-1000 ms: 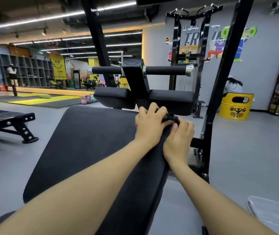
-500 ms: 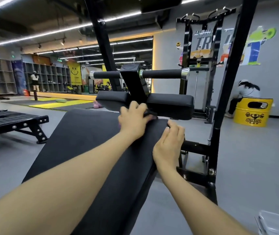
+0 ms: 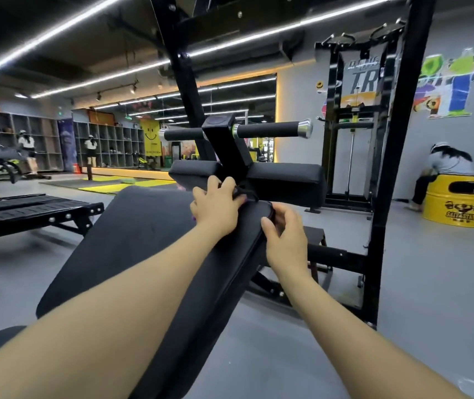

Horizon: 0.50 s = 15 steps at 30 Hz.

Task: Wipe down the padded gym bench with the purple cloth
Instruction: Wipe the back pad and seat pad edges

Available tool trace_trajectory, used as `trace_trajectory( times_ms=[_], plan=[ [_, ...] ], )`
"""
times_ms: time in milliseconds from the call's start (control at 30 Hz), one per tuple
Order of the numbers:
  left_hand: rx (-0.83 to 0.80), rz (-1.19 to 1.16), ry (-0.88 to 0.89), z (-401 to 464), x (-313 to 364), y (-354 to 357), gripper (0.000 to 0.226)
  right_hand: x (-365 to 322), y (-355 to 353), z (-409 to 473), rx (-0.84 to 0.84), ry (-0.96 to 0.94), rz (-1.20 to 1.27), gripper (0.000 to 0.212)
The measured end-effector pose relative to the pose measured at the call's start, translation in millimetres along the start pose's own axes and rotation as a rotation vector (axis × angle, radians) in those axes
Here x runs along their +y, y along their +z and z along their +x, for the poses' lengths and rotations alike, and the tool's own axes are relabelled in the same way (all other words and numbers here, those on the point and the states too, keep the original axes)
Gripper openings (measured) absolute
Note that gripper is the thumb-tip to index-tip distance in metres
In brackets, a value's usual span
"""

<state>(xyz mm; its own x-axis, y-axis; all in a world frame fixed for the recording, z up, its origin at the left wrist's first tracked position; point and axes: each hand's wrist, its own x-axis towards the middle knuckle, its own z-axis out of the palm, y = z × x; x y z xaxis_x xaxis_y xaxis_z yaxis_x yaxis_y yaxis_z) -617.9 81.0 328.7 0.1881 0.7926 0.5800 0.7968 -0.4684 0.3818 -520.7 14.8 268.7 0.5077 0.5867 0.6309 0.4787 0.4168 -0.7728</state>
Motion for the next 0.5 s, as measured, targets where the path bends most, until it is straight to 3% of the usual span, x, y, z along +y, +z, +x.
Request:
trace_trajectory(
  times_ms=[167, 233, 300, 367, 500],
  plan=[
    [-0.063, -0.044, 0.349, -23.1, 11.0, -1.3, 0.032, -0.8, -4.0, -5.5, -0.019, 0.034, 0.088, 0.032],
    [-0.099, -0.001, 0.286, -8.4, -0.9, -6.5, 0.035, -1.5, -1.5, -9.6, -0.024, 0.054, 0.100, 0.035],
    [-0.110, 0.004, 0.054, 3.5, -8.0, -9.0, 0.036, -1.1, -0.9, -13.2, -0.044, 0.070, 0.103, 0.039],
    [-0.061, 0.037, -0.065, 4.4, -4.0, -4.1, 0.035, -0.1, -2.6, -13.0, -0.068, 0.062, 0.101, 0.041],
    [-0.046, 0.002, 0.057, -24.8, 14.3, -1.6, 0.035, 1.8, -6.9, -9.4, -0.072, 0.066, 0.148, 0.039]
  ],
)
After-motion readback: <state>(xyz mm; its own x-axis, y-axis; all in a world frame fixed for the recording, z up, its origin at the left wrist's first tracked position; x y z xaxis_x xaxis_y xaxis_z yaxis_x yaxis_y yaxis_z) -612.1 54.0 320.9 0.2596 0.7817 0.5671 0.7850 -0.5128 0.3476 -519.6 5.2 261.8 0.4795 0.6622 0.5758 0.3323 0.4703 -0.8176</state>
